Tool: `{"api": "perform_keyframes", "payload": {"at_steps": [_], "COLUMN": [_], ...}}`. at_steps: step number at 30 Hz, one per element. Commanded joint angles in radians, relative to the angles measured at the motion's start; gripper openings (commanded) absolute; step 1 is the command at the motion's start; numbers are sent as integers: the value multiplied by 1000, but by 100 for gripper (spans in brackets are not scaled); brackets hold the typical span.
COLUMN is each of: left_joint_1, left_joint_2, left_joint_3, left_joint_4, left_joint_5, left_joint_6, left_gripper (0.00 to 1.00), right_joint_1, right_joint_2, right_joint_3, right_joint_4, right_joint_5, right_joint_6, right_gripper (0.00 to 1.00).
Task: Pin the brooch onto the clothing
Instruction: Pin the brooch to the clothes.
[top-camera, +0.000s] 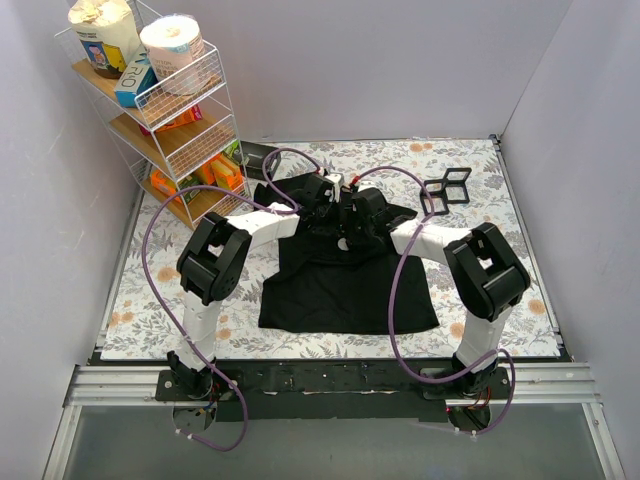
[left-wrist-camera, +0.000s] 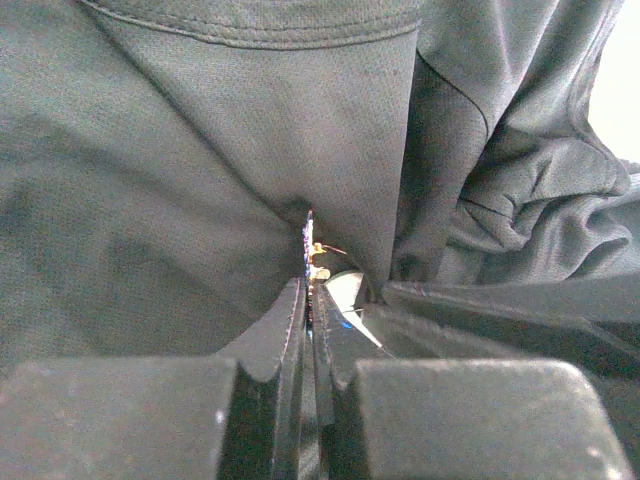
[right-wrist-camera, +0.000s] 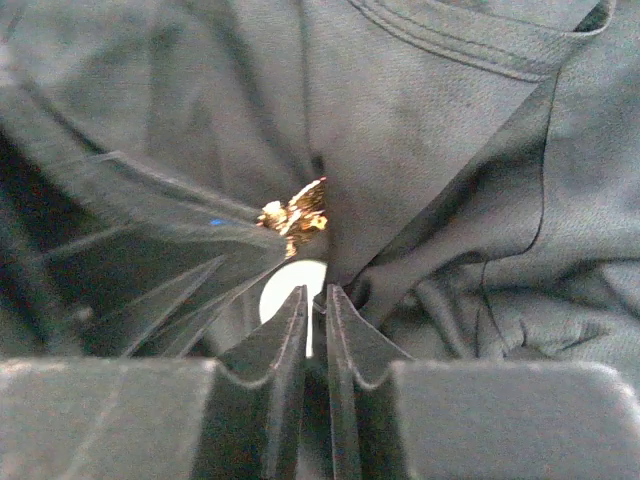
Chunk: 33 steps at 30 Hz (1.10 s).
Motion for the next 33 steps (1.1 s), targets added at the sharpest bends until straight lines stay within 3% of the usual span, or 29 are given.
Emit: {"api": "perform_keyframes", "payload": {"at_steps": [1,8,21,33], "left_joint_1": [-2,-1,4,5], "left_joint_2": [-90,-105,-125,-94], "left_joint_3": [-23,-57,-86,-88], "left_joint_4": [29,48,155,155], "left_joint_5": [59,73,186,200], "left_joint_6": [-13,-24,-99,-96], "left_gripper": [0,0,0,0], "right_joint_1": [6,-9,-74,-235], "right_joint_2": [-115,-215,-217,-241], "right_joint_3": [-15,-52,-144,-205], "right_joint_4": [32,-28,-13,108], "right_joint_5": [-38,1,-48,-251], "right_joint_6": [28,38,68,120], "right_gripper": [25,46,46,47]}}
